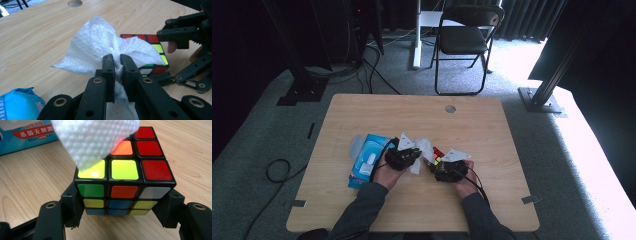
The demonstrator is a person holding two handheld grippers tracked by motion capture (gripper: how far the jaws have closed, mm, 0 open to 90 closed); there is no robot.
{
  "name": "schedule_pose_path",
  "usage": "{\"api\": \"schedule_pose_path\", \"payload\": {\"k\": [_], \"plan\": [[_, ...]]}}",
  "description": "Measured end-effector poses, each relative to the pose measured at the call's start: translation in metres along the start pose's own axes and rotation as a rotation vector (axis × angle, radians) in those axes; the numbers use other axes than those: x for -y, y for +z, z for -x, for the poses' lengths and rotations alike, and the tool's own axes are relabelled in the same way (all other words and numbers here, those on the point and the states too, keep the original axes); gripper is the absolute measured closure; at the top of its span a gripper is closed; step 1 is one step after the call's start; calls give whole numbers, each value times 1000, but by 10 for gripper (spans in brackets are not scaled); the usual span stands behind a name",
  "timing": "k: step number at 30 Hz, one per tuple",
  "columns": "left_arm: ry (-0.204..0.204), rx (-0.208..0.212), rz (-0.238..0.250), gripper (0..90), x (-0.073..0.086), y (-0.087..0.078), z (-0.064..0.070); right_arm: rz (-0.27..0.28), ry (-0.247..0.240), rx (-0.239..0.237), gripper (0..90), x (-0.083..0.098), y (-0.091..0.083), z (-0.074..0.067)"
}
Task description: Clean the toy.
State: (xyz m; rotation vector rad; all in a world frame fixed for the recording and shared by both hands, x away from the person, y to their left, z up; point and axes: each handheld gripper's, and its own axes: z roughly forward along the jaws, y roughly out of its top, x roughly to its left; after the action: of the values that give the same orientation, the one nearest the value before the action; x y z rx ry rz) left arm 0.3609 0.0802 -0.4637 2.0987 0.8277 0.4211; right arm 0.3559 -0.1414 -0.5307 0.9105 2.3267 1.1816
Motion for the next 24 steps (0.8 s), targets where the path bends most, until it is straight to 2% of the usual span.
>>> {"api": "schedule_pose_path", "payload": {"k": [4,7,11,16,24], "plan": [[-24,14,11,831,0,0,-5,-4,-10,-11,341,0,0,-3],[-27,17,9,831,0,0,-6,-5,-27,-19,341,0,0,-6],[-45,51,9,832,2,4,-9,10,-48,-43,341,-2,-2,-11],[-34,60,-9,832,4,8,-10,32,-44,-55,341,-4,-5,-10],[-44,83,-10,832,4,14,-10,44,-55,-85,341,-5,-7,-12]]}}
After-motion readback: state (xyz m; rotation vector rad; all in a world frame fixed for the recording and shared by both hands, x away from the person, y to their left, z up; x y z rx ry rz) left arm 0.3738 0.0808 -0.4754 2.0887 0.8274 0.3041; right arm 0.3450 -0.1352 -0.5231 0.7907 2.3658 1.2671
